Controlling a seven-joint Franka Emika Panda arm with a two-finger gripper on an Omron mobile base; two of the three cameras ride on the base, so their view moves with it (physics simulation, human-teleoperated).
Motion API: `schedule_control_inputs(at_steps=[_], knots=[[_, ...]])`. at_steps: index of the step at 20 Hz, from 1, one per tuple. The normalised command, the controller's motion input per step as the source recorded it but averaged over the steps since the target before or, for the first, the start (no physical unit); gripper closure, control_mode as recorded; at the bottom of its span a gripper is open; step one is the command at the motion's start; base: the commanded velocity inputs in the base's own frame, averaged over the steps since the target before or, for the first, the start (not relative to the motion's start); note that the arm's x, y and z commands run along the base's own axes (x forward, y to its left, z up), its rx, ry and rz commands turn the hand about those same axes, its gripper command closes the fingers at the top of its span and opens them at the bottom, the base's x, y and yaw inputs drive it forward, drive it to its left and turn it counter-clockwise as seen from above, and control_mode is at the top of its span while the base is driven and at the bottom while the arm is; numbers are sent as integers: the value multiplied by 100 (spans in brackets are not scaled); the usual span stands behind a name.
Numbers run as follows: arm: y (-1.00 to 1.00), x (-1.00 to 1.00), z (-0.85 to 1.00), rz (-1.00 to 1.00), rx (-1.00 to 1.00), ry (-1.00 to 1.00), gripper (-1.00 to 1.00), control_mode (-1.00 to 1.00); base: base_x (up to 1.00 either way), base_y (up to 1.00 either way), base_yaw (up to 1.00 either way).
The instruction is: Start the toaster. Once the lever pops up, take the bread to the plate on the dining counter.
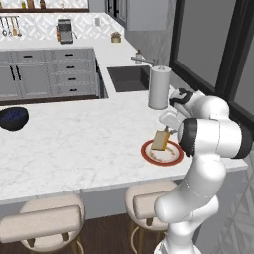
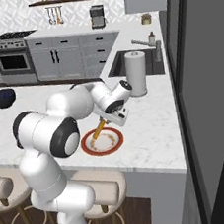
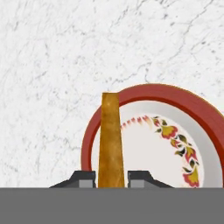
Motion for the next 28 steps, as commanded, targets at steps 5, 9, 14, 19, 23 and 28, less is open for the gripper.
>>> schedule_control_inputs(at_steps=[5, 9, 14, 19, 23, 28], knots=[[0, 0, 0, 0, 0, 0, -100, -100, 0, 0, 0], [-1, 3, 0, 0, 0, 0, -100, -100, 0, 0, 0], [-12, 1, 13, -2, 0, 0, -100, -100, 0, 0, 0], [-26, 0, 14, -5, 0, -1, -100, -100, 0, 0, 0], [-11, -6, 0, -6, -5, -5, -100, -100, 0, 0, 0], [-1, -1, 8, -10, -7, 0, -100, -100, 0, 0, 0]])
